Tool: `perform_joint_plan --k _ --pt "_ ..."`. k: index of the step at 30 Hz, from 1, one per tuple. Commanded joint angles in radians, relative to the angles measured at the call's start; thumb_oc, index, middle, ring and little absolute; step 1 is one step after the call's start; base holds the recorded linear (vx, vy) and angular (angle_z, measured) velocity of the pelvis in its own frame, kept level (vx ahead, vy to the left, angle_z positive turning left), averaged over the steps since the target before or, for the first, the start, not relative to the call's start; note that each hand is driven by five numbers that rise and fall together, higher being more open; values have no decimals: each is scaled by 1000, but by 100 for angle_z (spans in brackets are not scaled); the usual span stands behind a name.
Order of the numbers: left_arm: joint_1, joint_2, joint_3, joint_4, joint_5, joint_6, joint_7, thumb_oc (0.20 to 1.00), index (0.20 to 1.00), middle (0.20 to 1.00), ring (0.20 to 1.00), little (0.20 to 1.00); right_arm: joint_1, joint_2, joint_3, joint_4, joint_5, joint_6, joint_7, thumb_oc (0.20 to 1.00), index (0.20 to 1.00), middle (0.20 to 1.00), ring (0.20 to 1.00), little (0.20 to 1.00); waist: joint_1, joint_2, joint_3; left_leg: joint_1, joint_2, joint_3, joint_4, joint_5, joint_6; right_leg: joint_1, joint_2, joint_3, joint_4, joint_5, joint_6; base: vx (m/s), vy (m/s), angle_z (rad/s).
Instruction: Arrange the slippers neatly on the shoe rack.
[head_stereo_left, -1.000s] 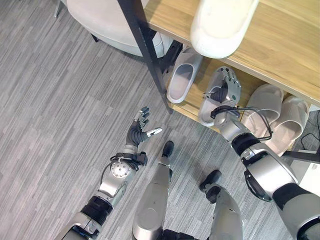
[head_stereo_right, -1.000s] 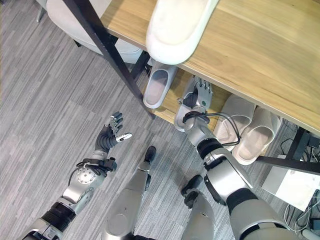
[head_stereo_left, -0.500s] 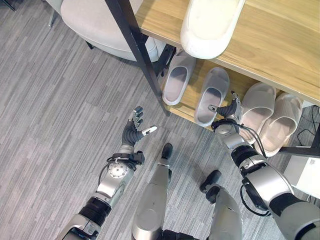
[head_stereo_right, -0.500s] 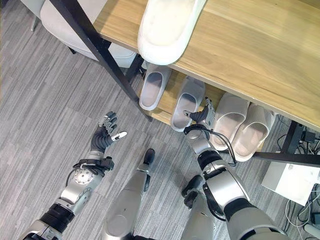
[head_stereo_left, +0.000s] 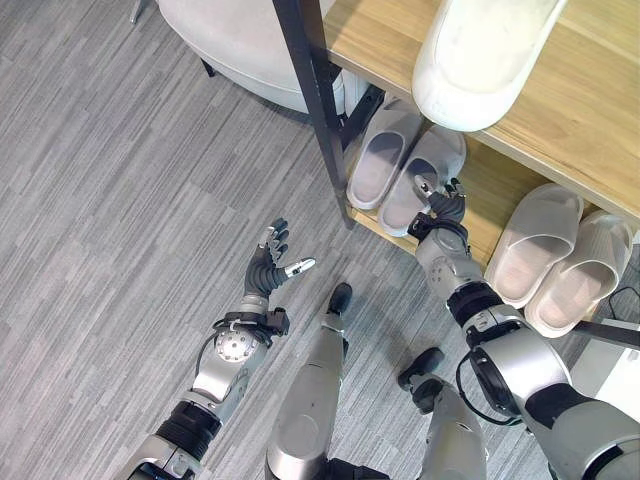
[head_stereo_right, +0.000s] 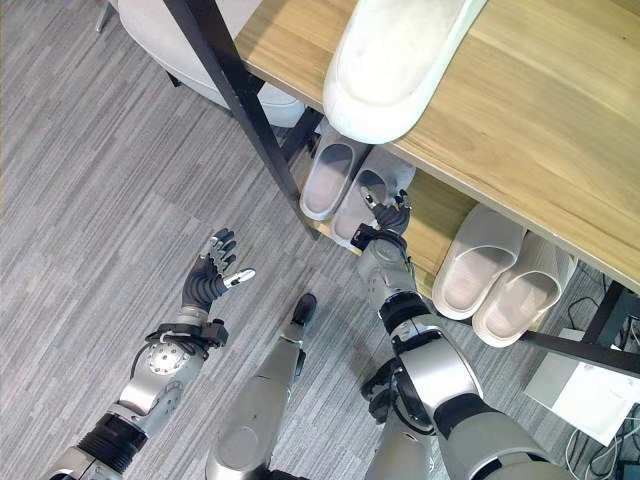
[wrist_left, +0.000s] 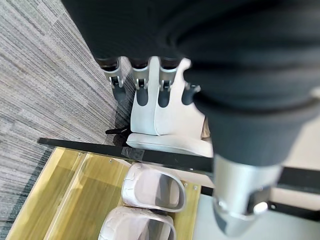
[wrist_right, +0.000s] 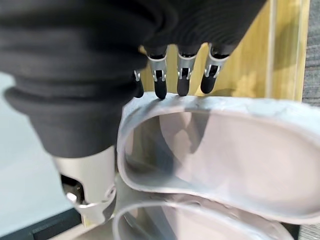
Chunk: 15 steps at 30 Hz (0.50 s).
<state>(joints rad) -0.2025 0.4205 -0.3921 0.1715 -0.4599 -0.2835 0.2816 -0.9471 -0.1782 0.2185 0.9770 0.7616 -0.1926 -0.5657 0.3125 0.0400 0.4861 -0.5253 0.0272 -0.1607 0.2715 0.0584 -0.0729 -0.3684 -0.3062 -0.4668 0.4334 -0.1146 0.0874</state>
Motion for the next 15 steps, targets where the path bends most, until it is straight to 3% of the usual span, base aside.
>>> perform_joint_plan --k 1,7,10,11,13,14,15 --pt "-11 20 -9 -76 6 -35 -2 1000 1000 1000 1000 1000 -57 -40 -19 -31 29 -76 21 1000 1000 1000 1000 1000 30 -23 -5 24 -4 -3 75 -180 -10 169 -23 69 -46 -85 63 0 0 0" --pt "-3 10 0 -64 2 -33 -14 1000 1000 1000 1000 1000 7 -63 3 -64 -18 -52 34 1000 1000 1000 1000 1000 13 -30 -11 65 7 9 41 -172 -14 187 -16 79 -74 -71 65 1 -4 -1" --pt "18 5 31 -60 -10 -20 -22 1000 1000 1000 1000 1000 150 -63 81 -212 -144 -1 63 1000 1000 1000 1000 1000 -16 -50 -37 119 26 35 -30 -144 -21 213 1 90 -154 -32 69 -21 -9 -25" --pt "40 -6 71 -58 -7 -11 -30 1000 1000 1000 1000 1000 322 -83 159 -437 -257 21 141 1000 1000 1000 1000 1000 -53 -67 -69 158 42 64 -98 -86 -17 235 18 98 -237 35 69 -38 -11 -42" --pt "83 -16 110 -63 8 2 -58 1000 1000 1000 1000 1000 497 -159 188 -679 -334 12 291 1000 1000 1000 1000 1000 -96 -85 -122 225 69 95 -181 -46 -28 287 37 95 -326 74 82 54 -67 -52" --pt "85 -16 110 -63 8 3 -58 1000 1000 1000 1000 1000 500 -160 188 -682 -334 13 291 1000 1000 1000 1000 1000 -96 -84 -123 228 70 95 -184 -45 -28 289 37 94 -328 75 82 126 -72 -69" --pt "124 -19 127 -59 33 9 -80 1000 1000 1000 1000 1000 600 -208 177 -801 -405 4 355 1000 1000 1000 1000 1000 -121 -89 -165 270 81 113 -237 -22 -31 324 47 91 -382 99 92 97 -45 -64"
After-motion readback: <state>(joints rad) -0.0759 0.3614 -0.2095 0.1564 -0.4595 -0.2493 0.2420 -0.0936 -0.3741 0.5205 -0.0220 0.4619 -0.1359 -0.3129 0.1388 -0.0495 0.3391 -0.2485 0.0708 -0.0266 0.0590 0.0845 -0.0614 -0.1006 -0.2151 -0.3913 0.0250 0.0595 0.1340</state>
